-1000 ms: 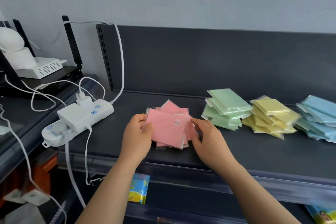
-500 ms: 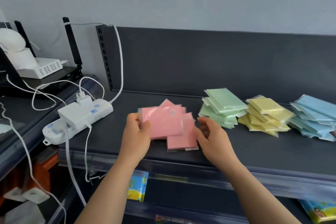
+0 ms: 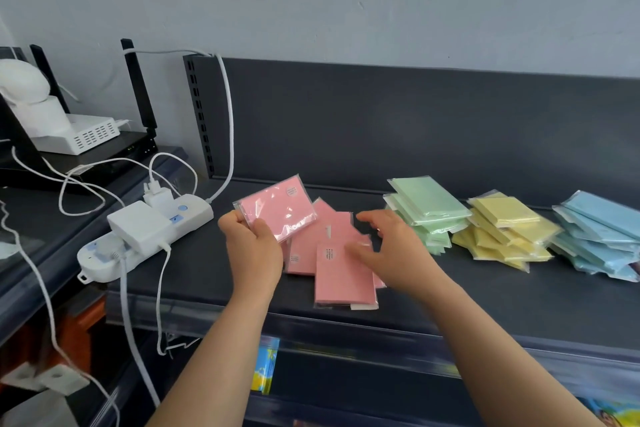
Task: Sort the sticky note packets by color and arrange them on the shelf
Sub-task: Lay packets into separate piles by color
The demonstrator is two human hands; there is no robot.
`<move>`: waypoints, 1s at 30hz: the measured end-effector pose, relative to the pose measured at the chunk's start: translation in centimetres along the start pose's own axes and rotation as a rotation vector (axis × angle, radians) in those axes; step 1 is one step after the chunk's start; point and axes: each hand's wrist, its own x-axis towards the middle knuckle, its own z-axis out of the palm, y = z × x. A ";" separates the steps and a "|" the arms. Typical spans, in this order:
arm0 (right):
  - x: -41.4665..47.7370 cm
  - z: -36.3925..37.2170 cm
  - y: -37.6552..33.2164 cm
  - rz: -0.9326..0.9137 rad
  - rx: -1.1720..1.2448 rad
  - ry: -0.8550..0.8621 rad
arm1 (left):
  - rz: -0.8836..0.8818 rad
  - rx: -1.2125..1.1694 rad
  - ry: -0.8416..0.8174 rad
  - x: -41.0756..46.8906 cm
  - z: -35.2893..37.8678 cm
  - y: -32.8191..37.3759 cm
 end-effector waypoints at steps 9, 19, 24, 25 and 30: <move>4.1 1.1 -1.5 0.142 -0.266 -0.096 | -0.056 -0.080 0.057 0.6 0.6 -0.3; 4.9 0.1 -1.2 0.245 0.176 0.176 | 0.000 -0.118 0.068 2.5 0.6 -0.5; 5.4 -1.0 -1.7 0.210 0.355 0.332 | 0.052 -0.077 0.035 3.2 1.4 -0.3; 5.5 -1.2 -1.9 0.190 0.391 0.350 | 0.060 -0.084 0.015 3.3 1.5 -0.3; 6.6 -1.5 -2.0 0.056 0.364 0.291 | 0.073 -0.172 -0.159 4.8 1.9 0.3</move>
